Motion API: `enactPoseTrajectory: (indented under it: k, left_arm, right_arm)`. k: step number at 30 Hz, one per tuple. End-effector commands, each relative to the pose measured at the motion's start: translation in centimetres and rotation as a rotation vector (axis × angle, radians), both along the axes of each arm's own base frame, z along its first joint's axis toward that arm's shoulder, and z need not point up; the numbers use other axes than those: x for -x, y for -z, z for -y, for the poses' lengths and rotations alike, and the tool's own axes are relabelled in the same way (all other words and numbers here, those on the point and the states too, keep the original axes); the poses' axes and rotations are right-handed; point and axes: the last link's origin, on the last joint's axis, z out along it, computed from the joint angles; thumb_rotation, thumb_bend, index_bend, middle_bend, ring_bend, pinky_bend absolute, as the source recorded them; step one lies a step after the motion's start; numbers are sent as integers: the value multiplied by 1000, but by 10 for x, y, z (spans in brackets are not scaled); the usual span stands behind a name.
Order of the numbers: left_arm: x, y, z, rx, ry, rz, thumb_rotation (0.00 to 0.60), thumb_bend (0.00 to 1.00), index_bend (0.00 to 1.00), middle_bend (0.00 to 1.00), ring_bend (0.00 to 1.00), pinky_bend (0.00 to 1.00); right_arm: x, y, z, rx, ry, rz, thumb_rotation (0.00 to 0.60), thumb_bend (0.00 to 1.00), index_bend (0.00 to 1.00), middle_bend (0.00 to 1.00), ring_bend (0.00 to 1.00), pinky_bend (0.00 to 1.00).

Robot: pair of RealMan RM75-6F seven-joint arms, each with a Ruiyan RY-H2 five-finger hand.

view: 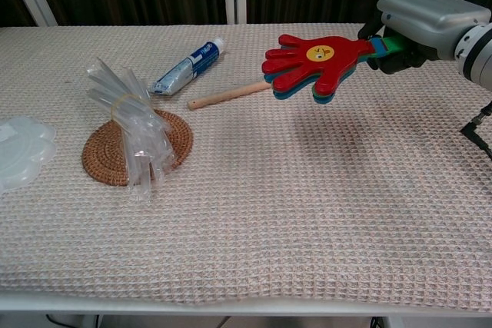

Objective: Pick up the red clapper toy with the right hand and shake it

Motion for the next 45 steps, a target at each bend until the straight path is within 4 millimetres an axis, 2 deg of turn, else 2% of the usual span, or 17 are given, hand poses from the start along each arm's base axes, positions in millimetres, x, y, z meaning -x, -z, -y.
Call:
enactPoseTrajectory:
  k: [1,8,10,11,12,13,14,15,17,18,20,22,31,35,37,40,45]
  left_arm:
    - [0,0,0,1,-2,0,600,209,57,91,2,127]
    - [1,-1,2,0,-6,1,600,210,57,91,2,128]
    - [2,-1,2,-2,-7,2,600,210,57,91,2,127]
    - [2,-1,3,-2,-8,3,600,210,57,91,2,127]
    - [3,-1,3,-3,-9,4,600,210,57,91,2,127]
    - [3,-1,3,-3,-10,4,600,209,57,91,2,128]
    - [3,-1,3,-4,-11,5,600,209,56,91,2,128]
    - [4,-2,3,-4,-12,5,600,209,57,91,2,128]
    - [4,-2,4,-7,-13,6,600,210,57,91,2,128]
    - [5,-3,4,-7,-14,6,600,209,57,91,2,128]
    - [5,-3,4,-8,-15,6,600,209,57,91,2,128]
    - [5,-3,4,-8,-15,6,600,210,57,91,2,127]
    - [3,-2,4,-2,-15,5,600,210,57,91,2,128]
    - [1,-2,4,-4,-12,1,600,210,57,91,2,127]
    - [1,-3,4,-6,-13,0,600,209,57,91,2,127]
    - [1,-3,4,-9,-14,-4,600,209,57,91,2,127]
    - [-2,-4,3,-14,-12,-30,600,210,57,91,2,127]
  right_arm:
    - [4,13,-9,-4,13,50,600,844,1000,1000,1000,1000]
    - [8,39,-15,49,-15,85,600,778,1000,1000,1000,1000]
    - [8,44,-16,47,-25,89,600,709,1000,1000,1000,1000]
    - [8,46,-16,34,-24,87,600,625,998,998,997,1000]
    - [10,48,-16,17,-21,76,600,524,948,958,956,999]
    - [13,50,-17,-10,-9,59,600,438,845,880,876,972]
    - [17,51,-17,-49,17,21,600,336,639,722,710,880]
    - [20,51,-16,-75,35,-14,600,240,341,488,465,701]
    - [21,48,-17,-122,71,-61,600,136,62,186,158,424]
    - [20,46,-17,-134,80,-68,600,90,6,75,56,298]
    - [16,40,-17,-138,85,-60,600,24,0,0,0,116]
    - [14,36,-19,-138,86,-49,600,2,0,0,0,18]
    - [7,4,-27,-167,129,-4,600,0,0,0,0,0]
    - [11,-21,-37,-125,116,23,600,0,0,0,0,0]
    - [18,-35,-46,-83,102,26,600,0,0,0,0,0]
    - [42,-61,-69,9,58,6,600,8,0,0,0,0]
    - [105,-90,-125,126,45,-44,600,37,0,0,0,0]
